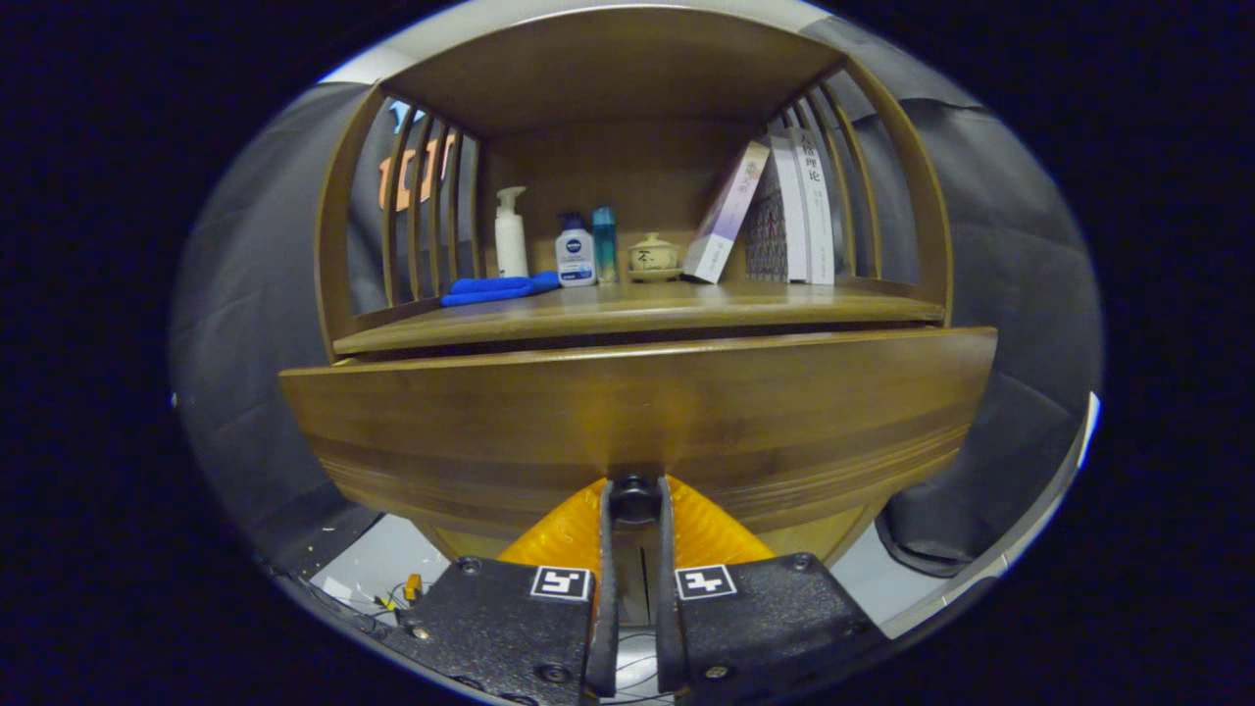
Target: Pull open the drawer, take out the items inside it, and place them on the countertop above the cabinet.
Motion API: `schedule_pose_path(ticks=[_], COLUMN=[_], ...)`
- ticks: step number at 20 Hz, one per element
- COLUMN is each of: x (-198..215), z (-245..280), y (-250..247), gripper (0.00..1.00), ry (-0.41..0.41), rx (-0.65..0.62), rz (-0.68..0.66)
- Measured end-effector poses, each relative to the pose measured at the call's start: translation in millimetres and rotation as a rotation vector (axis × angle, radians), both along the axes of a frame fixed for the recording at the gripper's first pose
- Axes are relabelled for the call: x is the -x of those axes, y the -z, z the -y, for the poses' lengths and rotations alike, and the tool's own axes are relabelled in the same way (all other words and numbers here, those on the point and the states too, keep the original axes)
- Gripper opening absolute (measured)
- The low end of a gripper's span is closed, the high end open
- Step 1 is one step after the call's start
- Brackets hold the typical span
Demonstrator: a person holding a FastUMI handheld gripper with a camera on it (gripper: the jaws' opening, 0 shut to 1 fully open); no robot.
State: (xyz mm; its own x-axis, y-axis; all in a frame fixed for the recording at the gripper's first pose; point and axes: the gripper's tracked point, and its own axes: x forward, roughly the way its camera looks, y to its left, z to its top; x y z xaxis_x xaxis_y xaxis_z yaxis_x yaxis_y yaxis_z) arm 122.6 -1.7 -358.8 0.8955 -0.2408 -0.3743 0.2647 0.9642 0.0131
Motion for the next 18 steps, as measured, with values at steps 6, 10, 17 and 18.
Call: schedule_pose_path(ticks=[6,10,17,18], x=[37,60,99,104], z=[-9,-13,-20,-21], y=[-1,0,12,12], gripper=[0.19,0.19,0.19,0.19], ry=[-0.014,-0.027,-0.072,-0.083], rx=[-0.014,-0.020,-0.003,0.001], rz=[-0.006,-0.021,-0.027,-0.029])
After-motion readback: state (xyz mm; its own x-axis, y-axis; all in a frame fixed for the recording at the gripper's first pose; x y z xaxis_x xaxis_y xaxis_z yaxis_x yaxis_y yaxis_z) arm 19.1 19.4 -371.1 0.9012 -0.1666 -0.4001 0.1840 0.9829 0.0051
